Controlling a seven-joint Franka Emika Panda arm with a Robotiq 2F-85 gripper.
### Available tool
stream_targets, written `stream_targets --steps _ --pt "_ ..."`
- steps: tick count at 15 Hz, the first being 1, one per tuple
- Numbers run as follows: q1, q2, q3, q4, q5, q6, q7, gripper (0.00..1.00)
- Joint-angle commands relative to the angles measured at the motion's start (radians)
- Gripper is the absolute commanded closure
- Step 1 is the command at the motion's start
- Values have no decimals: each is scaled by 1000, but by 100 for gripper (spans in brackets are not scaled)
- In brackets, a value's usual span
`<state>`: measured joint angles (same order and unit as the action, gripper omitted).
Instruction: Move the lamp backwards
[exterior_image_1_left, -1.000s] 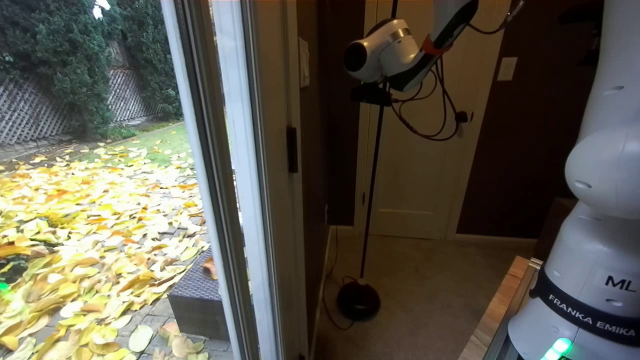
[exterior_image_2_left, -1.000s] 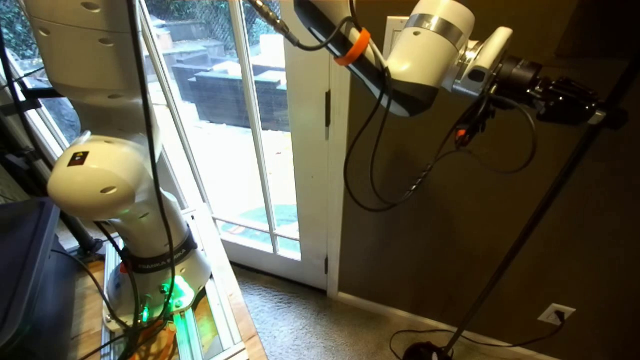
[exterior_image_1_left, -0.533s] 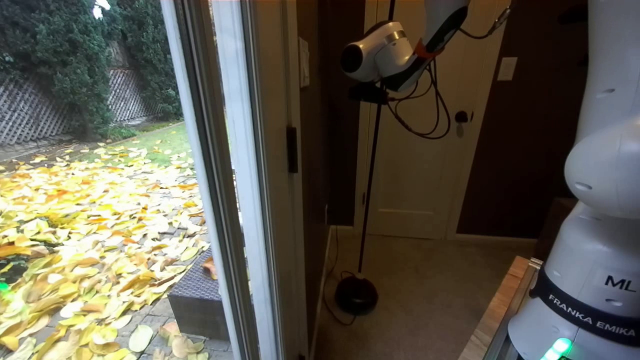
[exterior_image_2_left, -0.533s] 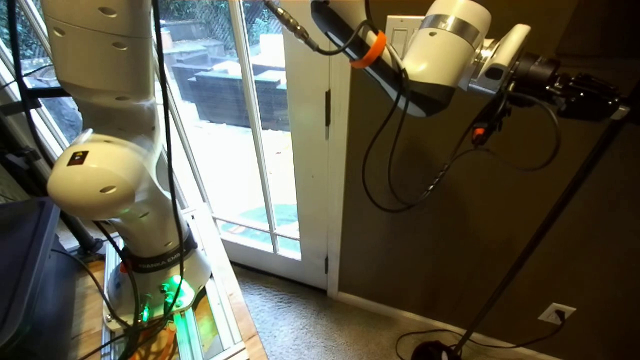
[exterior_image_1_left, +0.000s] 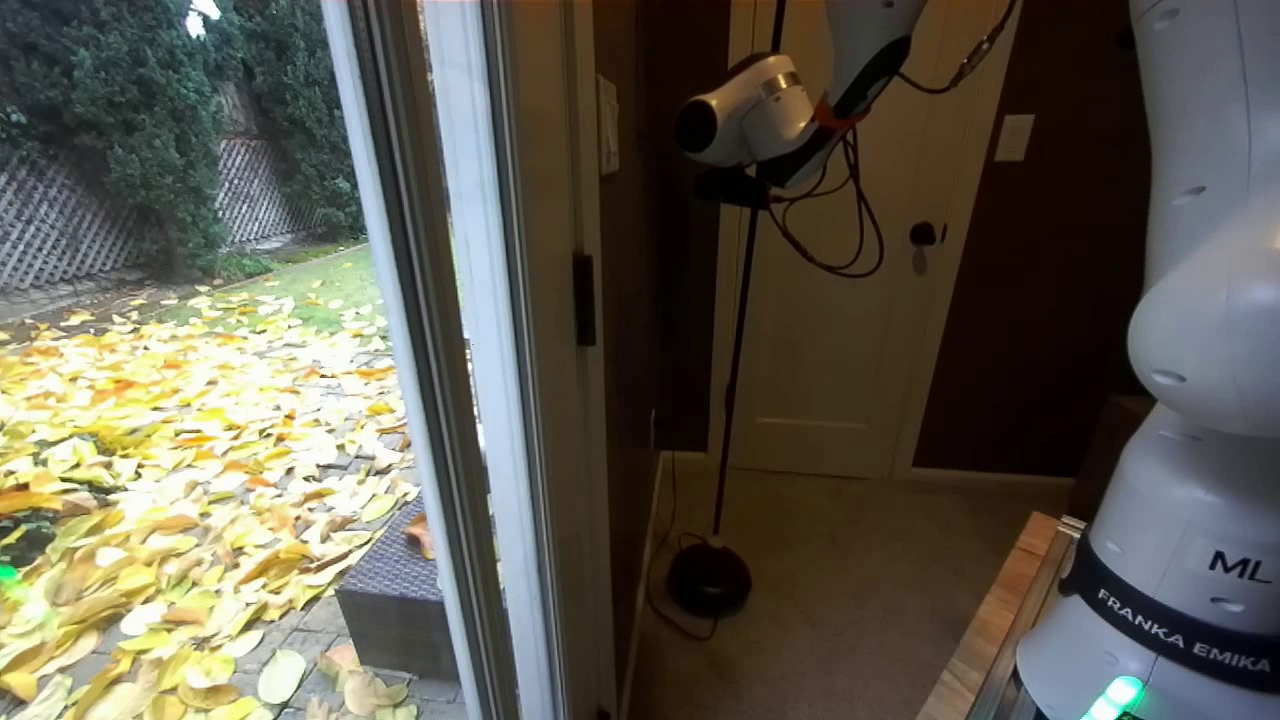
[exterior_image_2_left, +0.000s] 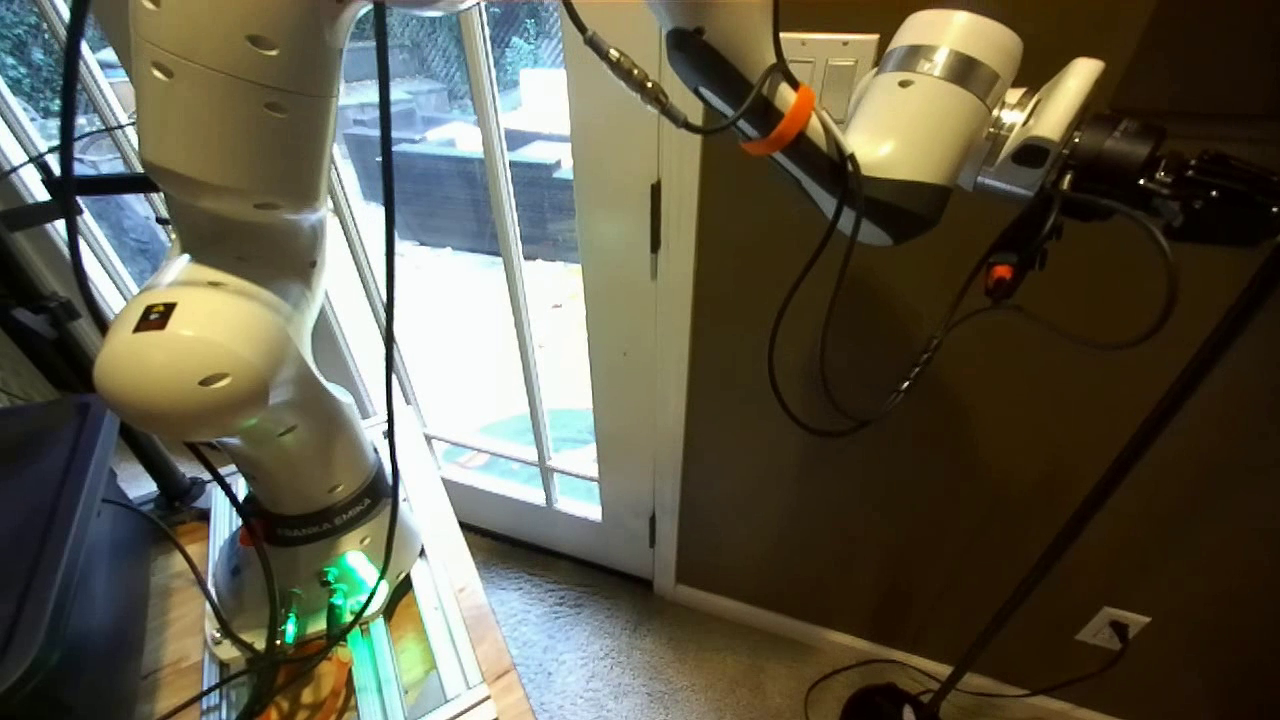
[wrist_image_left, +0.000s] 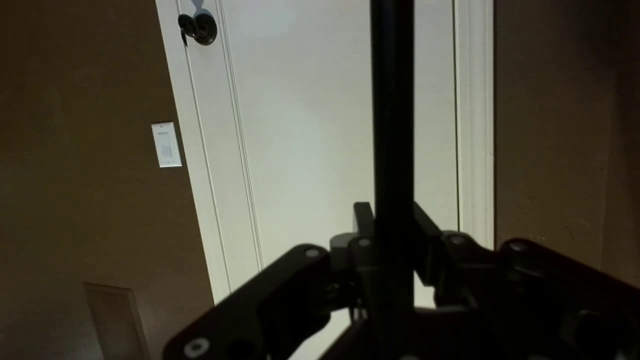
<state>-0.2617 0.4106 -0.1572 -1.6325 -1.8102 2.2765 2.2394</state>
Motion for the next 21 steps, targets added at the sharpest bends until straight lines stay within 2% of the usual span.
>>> stream_targets --steps 1,21 --pt "0 39 -16 159 -29 -31 -26 95" --pt "-62 327 -33 559 2 -13 -98 95"
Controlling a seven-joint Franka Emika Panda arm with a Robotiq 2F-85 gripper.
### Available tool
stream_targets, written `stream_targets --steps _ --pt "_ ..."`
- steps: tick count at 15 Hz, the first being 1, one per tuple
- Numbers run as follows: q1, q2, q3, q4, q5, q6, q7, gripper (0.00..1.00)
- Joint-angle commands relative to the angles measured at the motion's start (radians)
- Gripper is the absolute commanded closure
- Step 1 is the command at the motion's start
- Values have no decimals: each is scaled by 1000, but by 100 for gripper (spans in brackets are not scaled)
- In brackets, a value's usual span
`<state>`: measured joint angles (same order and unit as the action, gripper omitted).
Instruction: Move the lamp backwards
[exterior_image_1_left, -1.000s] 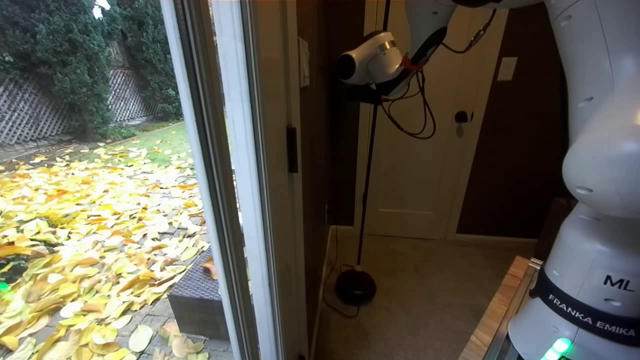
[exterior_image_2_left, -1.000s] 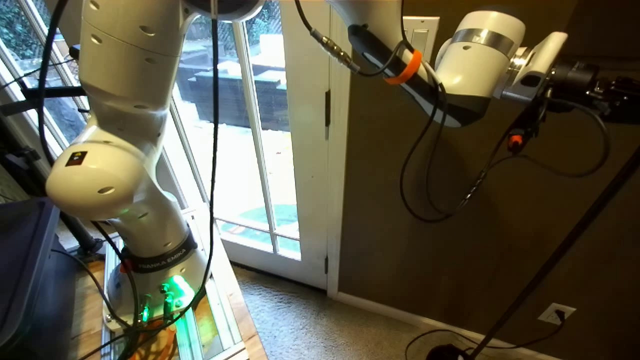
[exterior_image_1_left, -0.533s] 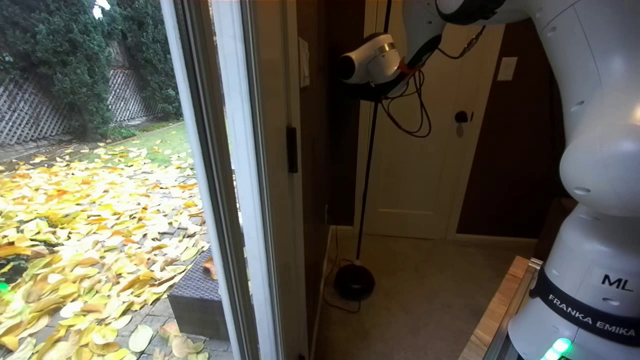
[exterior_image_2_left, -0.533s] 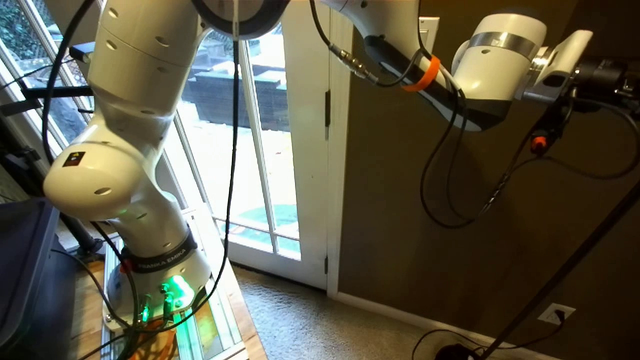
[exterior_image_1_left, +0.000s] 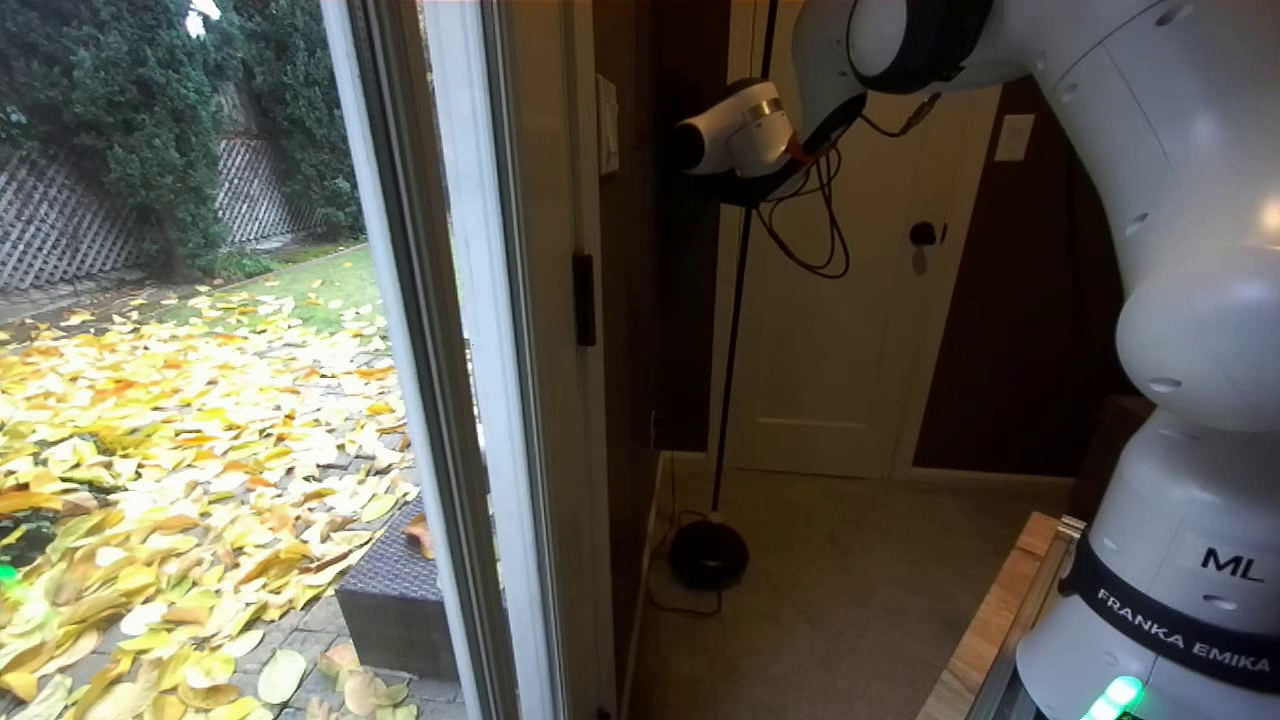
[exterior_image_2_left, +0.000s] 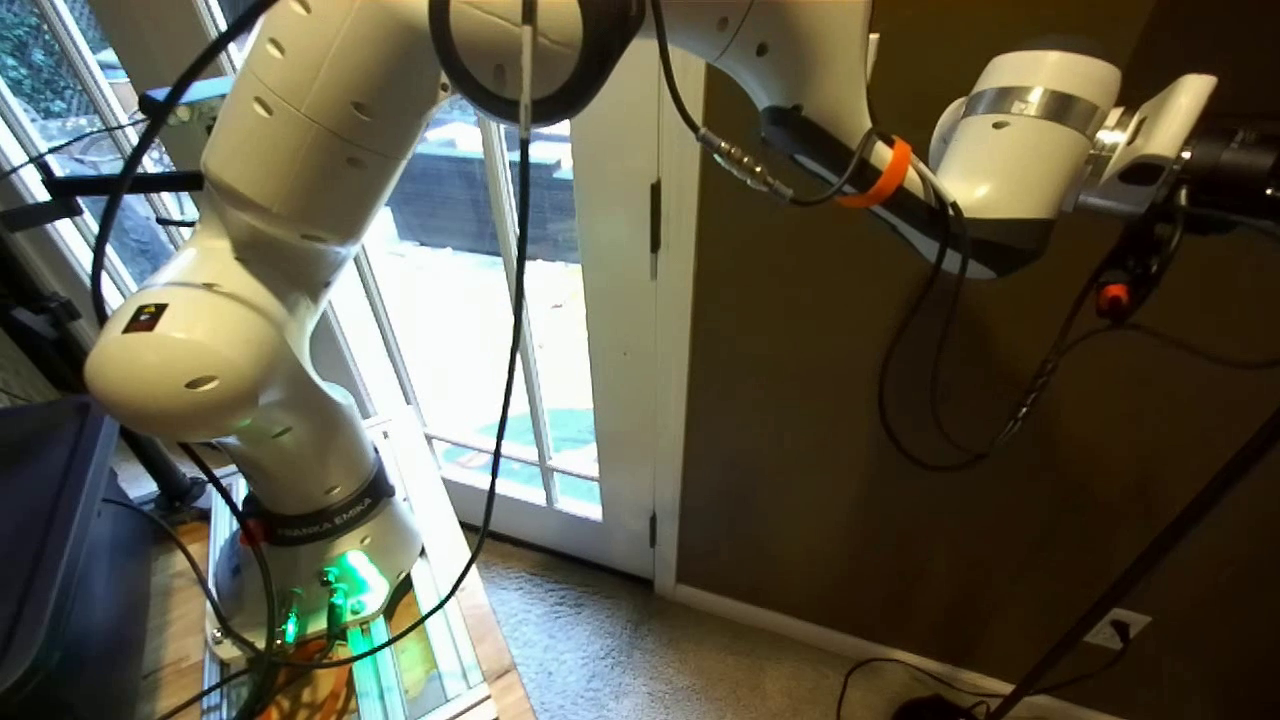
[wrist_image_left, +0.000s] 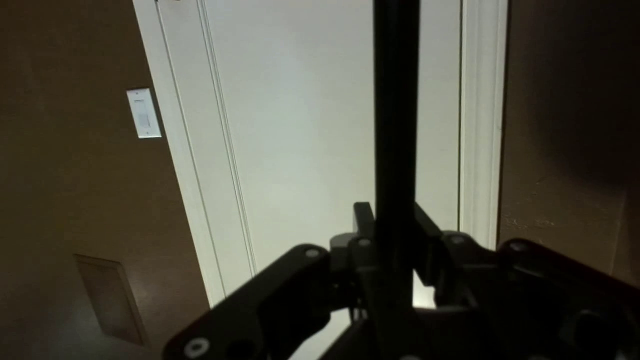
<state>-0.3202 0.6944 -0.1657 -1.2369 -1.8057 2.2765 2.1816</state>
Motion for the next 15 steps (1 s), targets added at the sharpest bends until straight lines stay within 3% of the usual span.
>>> stream_targets --steps 1,15 --pt "-7 59 -25 181 1 -10 -47 95" --pt "-32 215 -48 328 28 12 -69 95"
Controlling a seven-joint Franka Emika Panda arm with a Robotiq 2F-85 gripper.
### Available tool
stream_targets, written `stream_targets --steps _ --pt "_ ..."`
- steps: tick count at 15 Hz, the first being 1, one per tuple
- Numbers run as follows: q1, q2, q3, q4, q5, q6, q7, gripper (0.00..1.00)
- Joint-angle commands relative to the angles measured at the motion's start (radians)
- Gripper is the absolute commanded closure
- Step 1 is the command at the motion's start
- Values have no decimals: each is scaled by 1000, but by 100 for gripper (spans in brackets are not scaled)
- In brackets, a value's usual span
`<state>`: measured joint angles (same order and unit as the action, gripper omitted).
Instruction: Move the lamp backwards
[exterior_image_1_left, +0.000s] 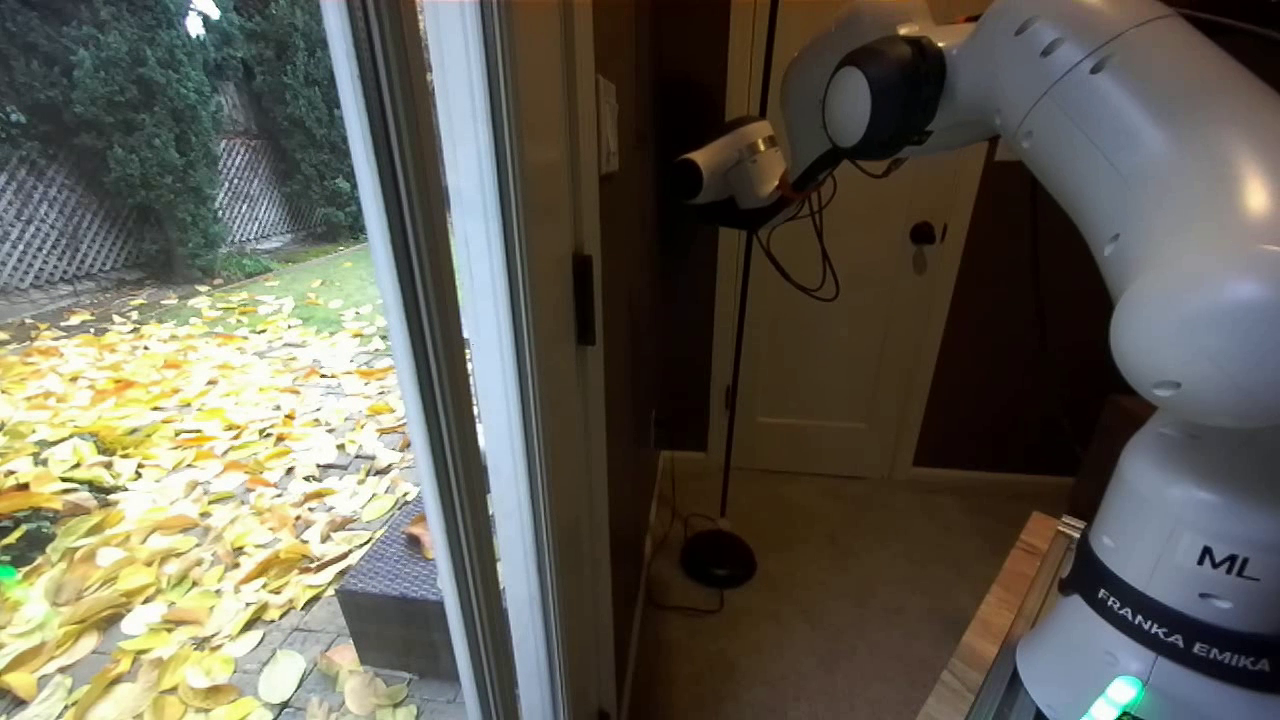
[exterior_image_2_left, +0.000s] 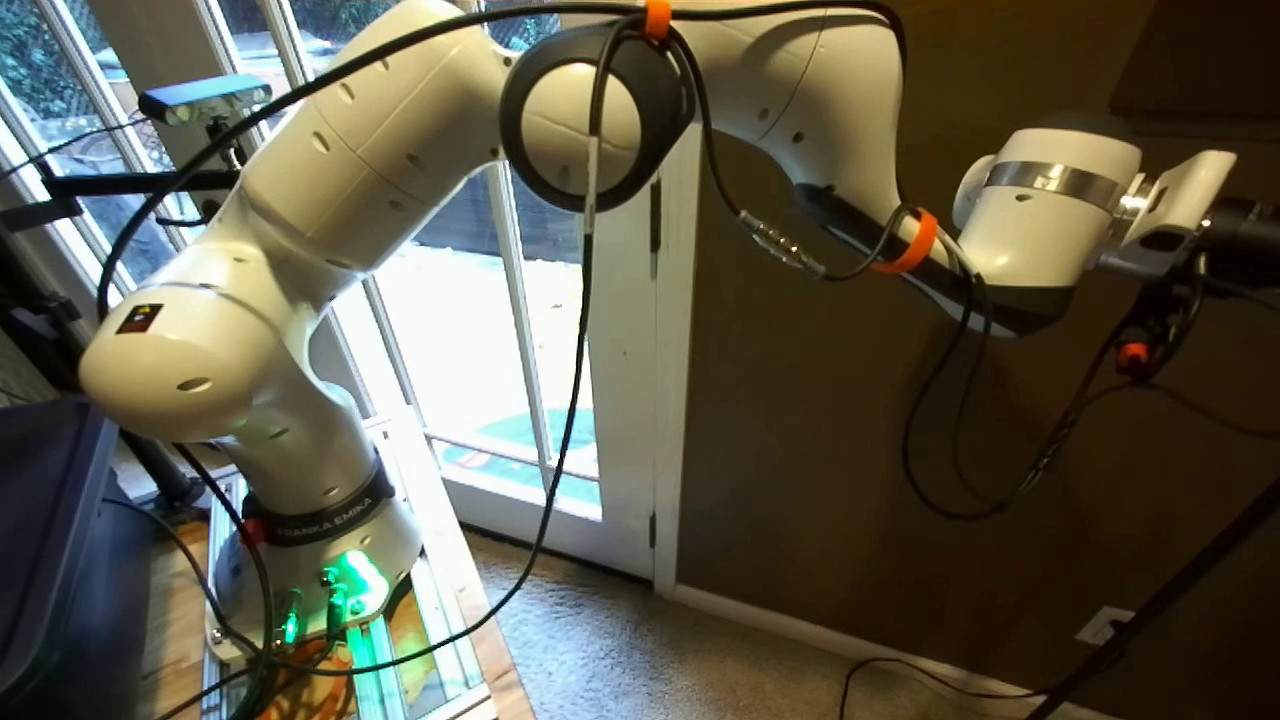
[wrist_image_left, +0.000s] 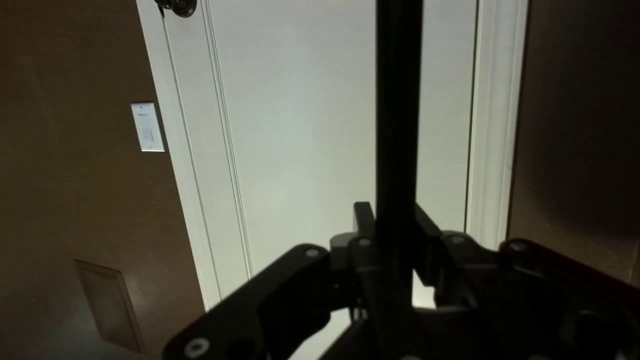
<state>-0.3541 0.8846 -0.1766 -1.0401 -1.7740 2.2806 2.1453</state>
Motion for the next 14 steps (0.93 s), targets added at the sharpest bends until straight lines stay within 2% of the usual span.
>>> stream_targets --steps 1,3,4,5,10,13,14 --pt "1 31 -37 137 0 10 -37 95" --pt "-2 36 -36 136 12 10 -44 95" --pt "-3 36 -34 134 22 8 -53 56" --pt "-3 36 -37 137 22 5 -52 55" --pt "-17 0 -16 174 28 -17 -107 22" --pt "-18 -37 -2 143 59 -29 -187 0" --pt "-18 -52 1 122 70 -30 -230 0"
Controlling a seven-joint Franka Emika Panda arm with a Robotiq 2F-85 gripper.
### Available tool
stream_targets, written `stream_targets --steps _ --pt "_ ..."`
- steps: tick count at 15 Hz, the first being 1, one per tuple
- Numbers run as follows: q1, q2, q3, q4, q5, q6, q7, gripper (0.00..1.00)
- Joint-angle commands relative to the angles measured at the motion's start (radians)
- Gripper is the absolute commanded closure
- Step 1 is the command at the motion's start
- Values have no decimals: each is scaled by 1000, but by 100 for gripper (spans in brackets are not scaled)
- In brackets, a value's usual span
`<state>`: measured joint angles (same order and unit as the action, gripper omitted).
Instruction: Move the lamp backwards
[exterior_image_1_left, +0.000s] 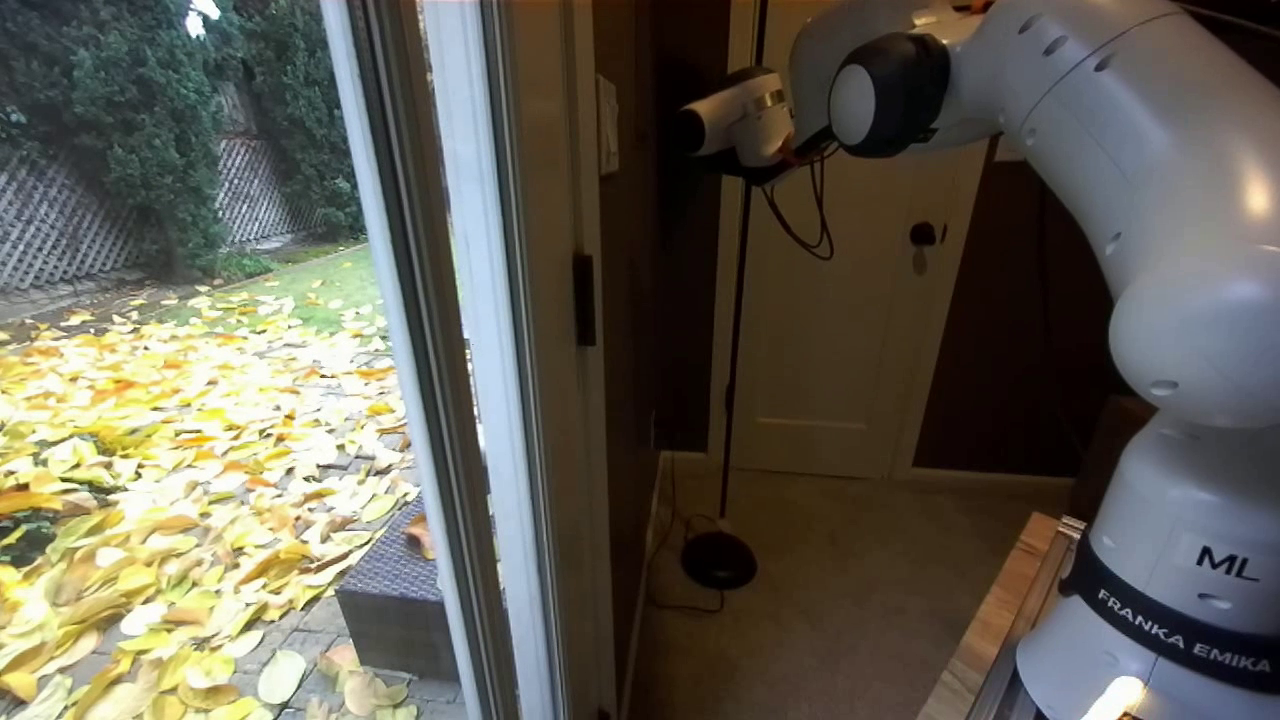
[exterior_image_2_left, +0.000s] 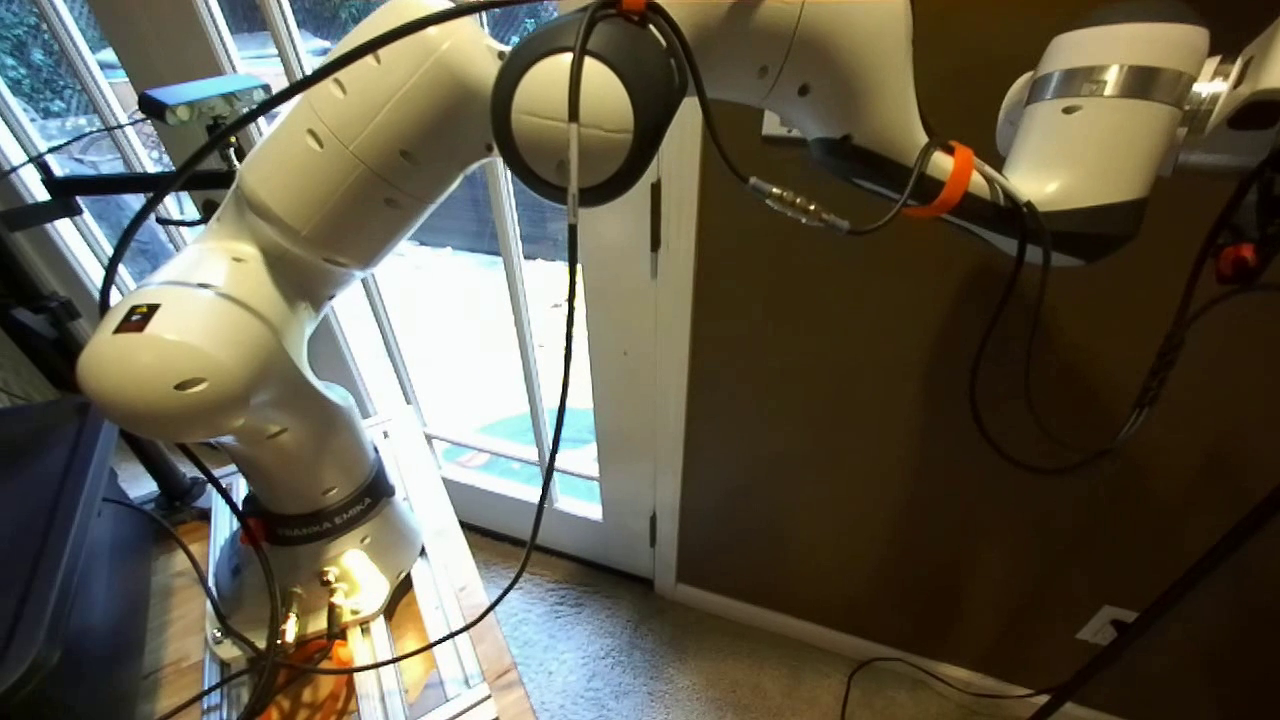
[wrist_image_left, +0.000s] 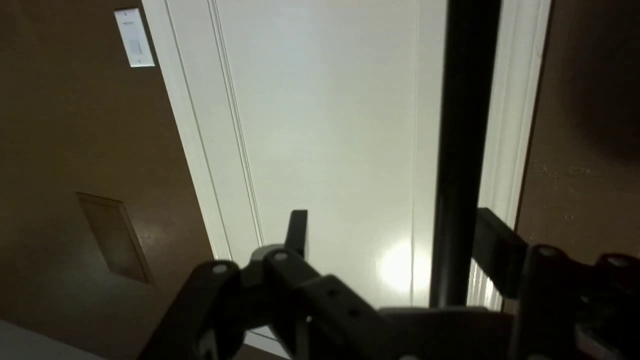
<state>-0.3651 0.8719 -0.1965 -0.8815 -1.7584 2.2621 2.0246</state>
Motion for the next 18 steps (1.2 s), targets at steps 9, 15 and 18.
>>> stream_targets --steps 9,15,18 --pt "-36 -119 66 -266 151 108 -453 0" --pt "-66 -231 96 -547 176 295 -494 0" --pt "-69 -312 97 -689 248 272 -645 0"
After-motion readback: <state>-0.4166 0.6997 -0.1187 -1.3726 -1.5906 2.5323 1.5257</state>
